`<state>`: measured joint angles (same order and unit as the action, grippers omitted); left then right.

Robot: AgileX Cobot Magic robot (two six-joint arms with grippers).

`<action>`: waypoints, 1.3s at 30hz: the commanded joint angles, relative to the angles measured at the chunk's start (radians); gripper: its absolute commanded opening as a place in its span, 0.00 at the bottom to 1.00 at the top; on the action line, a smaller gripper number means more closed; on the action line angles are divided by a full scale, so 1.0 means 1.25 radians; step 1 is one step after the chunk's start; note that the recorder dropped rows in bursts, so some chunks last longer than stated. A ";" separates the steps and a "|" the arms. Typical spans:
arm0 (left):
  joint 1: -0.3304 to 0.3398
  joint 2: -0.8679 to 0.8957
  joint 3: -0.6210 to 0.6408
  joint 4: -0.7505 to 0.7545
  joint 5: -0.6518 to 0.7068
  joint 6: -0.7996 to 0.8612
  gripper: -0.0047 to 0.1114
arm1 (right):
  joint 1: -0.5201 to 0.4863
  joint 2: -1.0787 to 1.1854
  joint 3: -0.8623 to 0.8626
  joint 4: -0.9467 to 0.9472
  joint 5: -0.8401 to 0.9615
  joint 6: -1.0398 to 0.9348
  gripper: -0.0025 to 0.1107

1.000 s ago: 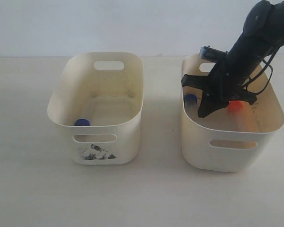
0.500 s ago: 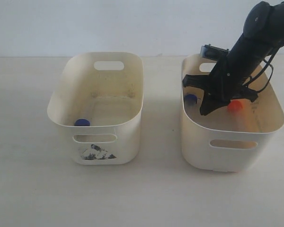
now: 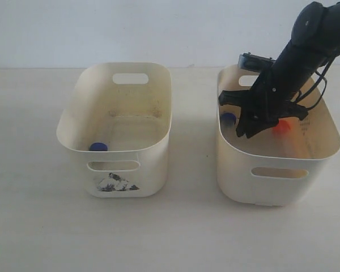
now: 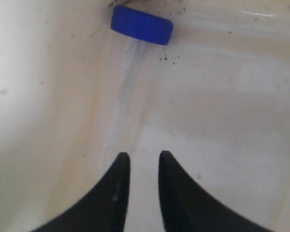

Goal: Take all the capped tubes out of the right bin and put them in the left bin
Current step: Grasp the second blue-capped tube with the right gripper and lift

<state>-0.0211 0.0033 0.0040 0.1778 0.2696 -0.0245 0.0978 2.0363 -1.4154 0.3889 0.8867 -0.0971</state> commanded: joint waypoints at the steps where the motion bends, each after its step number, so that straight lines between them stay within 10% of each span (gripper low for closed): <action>1: 0.001 -0.002 -0.003 -0.001 -0.006 -0.009 0.08 | -0.007 -0.001 0.000 -0.004 -0.004 -0.008 0.57; 23: 0.001 -0.002 -0.003 -0.001 -0.006 -0.009 0.08 | 0.004 0.109 0.000 0.058 -0.048 0.050 0.67; 39: 0.001 -0.002 -0.003 -0.001 -0.006 -0.009 0.08 | 0.017 0.142 -0.003 0.038 -0.074 0.078 0.08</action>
<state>-0.0211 0.0033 0.0040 0.1778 0.2696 -0.0245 0.1207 2.1666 -1.4359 0.5214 0.8220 0.0000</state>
